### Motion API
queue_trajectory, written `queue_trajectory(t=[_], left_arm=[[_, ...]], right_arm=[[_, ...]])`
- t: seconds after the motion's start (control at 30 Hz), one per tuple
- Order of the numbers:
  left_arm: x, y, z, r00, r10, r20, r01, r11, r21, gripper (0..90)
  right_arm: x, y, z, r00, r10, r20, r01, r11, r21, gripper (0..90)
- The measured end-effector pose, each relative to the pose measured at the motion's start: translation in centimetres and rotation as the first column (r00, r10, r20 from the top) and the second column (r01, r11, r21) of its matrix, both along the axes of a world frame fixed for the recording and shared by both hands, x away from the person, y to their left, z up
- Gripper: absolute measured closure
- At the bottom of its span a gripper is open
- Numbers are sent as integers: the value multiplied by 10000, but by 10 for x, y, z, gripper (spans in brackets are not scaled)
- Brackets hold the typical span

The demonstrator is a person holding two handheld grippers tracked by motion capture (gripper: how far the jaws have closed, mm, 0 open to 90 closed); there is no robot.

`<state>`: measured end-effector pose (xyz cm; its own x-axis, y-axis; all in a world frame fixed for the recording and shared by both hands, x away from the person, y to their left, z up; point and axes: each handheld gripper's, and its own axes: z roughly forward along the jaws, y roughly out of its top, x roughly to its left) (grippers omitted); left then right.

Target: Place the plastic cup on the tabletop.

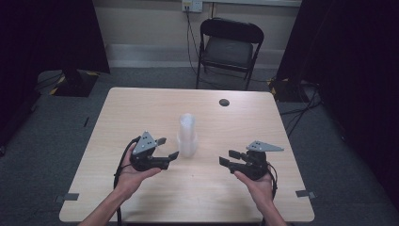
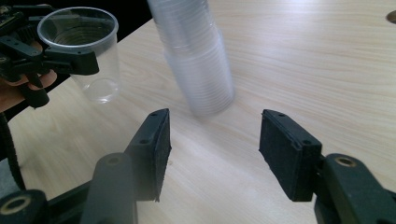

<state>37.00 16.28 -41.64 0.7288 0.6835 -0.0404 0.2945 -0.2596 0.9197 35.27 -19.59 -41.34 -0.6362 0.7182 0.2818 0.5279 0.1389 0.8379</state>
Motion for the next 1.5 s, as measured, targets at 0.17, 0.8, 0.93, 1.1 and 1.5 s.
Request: queue_trajectory(t=[0.17, 0.8, 0.93, 1.1, 1.5], left_arm=[[10, 10, 1, 9984, 511, -242, -513, 9986, -88, 289], [51, 36, -1, 9790, 1867, -814, -1914, 9801, -535, 301], [57, 38, 0, 9756, 2114, -594, -2142, 9757, -458, 298], [67, 41, 1, 9706, 2402, -170, -2408, 9694, -472, 296], [95, 36, -11, 9590, 2827, -178, -2832, 9584, -346, 285]], right_arm=[[-4, -2, -3, 10000, -42, -58, 39, 9989, -458, 428], [-18, -32, -27, 9961, -804, -357, 764, 9919, -1014, 414], [-17, -31, -27, 9962, -780, -382, 739, 9923, -996, 414], [-17, -29, -28, 9964, -729, -437, 684, 9930, -964, 414], [-15, -29, -30, 9963, -723, -466, 678, 9934, -926, 414]])
